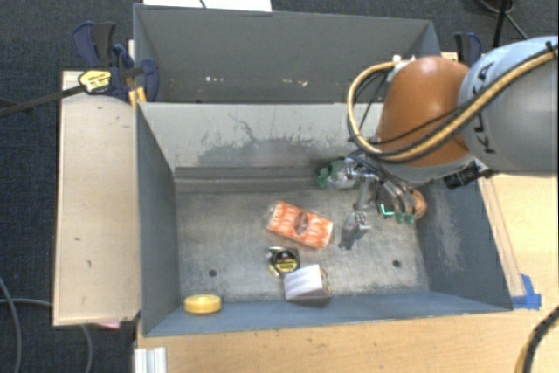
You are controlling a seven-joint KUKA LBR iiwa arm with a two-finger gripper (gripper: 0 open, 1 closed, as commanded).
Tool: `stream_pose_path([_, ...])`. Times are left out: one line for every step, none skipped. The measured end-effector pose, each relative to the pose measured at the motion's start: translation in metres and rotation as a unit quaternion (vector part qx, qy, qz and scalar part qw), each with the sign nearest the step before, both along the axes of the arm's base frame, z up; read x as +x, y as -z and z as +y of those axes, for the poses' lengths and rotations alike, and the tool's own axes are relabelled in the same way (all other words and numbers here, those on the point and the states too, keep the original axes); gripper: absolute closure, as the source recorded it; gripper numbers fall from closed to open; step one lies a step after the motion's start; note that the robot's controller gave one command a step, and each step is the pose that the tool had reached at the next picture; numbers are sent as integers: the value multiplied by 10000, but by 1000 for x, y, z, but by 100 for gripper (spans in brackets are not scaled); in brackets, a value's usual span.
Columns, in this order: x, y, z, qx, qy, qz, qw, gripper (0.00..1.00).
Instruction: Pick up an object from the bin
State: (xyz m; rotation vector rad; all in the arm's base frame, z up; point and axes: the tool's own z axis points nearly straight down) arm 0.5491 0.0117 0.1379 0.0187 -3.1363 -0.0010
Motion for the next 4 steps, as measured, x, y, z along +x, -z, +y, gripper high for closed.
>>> stream_pose_path([2, -4, 0, 0, 1, -41, 10000, 0])
stream_pose_path([6, 64, 14, 3, -411, -64, 9991, 100])
stream_pose_path([6, 64, 14, 3, -409, -64, 9991, 100])
stream_pose_path([2, -20, 10, 1, -474, -17, 9989, 0])
